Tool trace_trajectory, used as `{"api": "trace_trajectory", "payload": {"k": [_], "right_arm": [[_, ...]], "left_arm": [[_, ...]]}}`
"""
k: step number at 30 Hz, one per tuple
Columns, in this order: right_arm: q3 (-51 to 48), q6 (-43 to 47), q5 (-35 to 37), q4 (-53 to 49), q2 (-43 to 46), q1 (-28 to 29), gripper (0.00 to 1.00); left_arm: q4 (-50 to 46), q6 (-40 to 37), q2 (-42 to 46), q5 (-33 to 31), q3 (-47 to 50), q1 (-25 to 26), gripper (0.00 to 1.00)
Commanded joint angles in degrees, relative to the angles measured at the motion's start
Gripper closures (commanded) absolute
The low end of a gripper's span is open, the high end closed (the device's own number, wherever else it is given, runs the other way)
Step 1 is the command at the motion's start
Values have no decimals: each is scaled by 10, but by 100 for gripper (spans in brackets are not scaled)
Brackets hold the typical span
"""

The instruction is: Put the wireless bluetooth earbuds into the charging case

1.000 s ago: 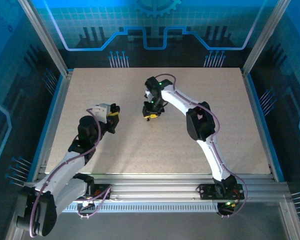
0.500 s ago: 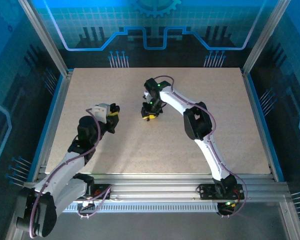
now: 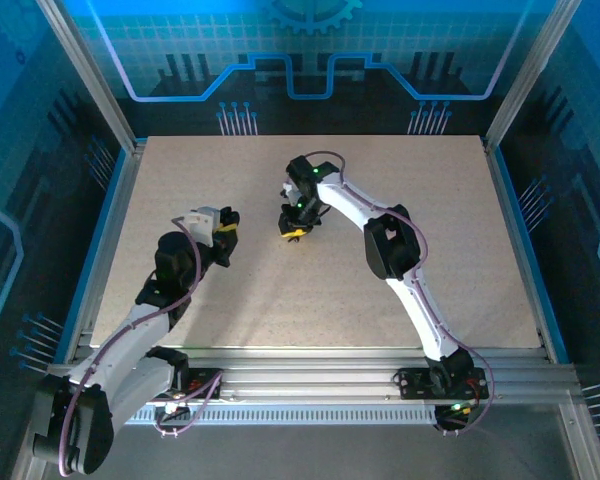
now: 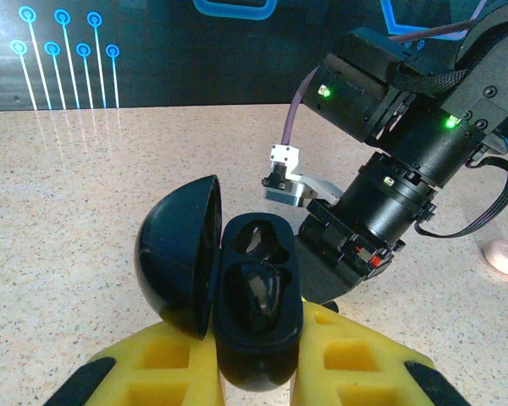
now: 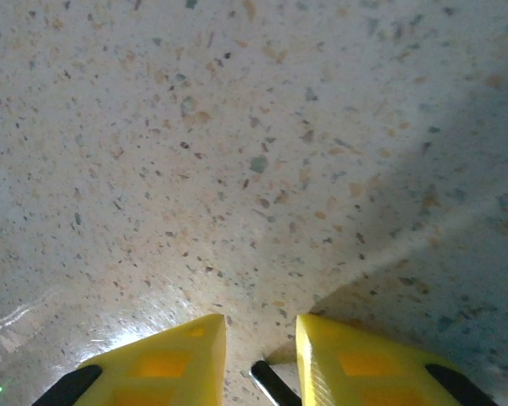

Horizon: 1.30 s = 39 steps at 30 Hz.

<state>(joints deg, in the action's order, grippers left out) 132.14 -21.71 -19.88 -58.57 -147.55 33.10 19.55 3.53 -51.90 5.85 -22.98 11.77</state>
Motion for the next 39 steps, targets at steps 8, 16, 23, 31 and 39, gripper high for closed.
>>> {"api": "trace_trajectory", "payload": {"k": [8, 16, 23, 31, 39], "right_arm": [[-12, 53, -17, -33, 19, 34, 72], [-36, 64, -16, -46, 55, 43, 74], [-91, 10, 15, -24, 129, 51, 73], [-190, -189, 103, 20, 232, 49, 69], [-249, -325, 87, 52, 258, 38, 65]], "left_arm": [[3, -4, 8, 15, 5, -7, 86], [2, -4, 8, 19, 4, -7, 86], [0, -2, 7, 16, 1, -7, 86], [-1, 6, -10, 20, -3, -7, 87], [-5, 3, -2, 12, -4, -7, 86]]}}
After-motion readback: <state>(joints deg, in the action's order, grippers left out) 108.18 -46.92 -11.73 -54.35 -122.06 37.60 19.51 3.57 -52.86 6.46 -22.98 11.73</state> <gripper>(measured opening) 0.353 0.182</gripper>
